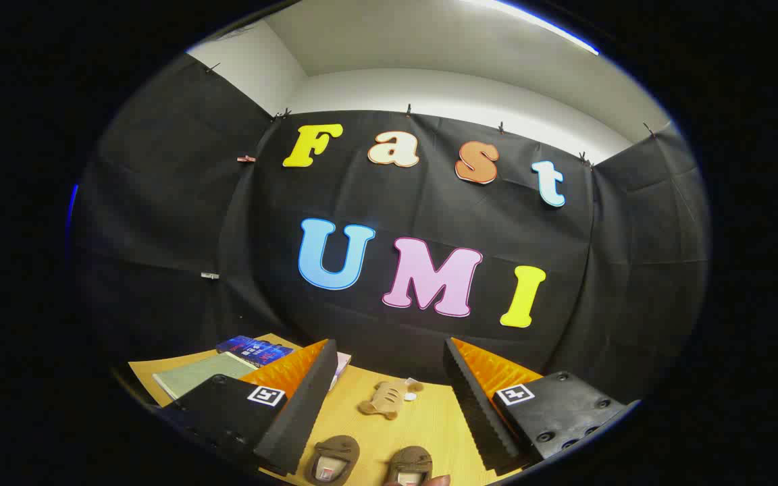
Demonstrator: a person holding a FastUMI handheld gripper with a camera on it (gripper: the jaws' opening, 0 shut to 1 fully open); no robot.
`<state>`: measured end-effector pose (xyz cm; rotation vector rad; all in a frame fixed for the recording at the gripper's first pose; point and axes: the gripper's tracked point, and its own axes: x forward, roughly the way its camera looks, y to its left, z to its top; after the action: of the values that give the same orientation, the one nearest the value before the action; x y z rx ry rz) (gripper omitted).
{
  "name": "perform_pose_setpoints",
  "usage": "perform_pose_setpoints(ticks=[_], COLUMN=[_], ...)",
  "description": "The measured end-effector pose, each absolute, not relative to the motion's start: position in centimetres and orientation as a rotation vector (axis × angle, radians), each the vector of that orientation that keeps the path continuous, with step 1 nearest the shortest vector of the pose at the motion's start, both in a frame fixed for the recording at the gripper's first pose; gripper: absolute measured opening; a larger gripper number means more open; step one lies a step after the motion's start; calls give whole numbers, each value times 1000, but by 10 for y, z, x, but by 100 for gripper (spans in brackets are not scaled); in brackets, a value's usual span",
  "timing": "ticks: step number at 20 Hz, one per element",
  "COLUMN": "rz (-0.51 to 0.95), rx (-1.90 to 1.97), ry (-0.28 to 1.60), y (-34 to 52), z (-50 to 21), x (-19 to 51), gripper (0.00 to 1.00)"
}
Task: Open the storage box then place both shoes into the box .Put the left shoe in first, then the right shoe, with the right side of both shoes facing outward in a uniform manner.
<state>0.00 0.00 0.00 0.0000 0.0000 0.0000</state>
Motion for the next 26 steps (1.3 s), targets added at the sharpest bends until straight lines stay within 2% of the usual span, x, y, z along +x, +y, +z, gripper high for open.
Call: perform_pose_setpoints(ticks=[19,22,26], rz=[46,100,261], rx=[-30,-11,87], ry=[0,27,114], y=[20,37,78], z=[-3,-11,-34], x=[6,11,21], gripper=[97,97,97])
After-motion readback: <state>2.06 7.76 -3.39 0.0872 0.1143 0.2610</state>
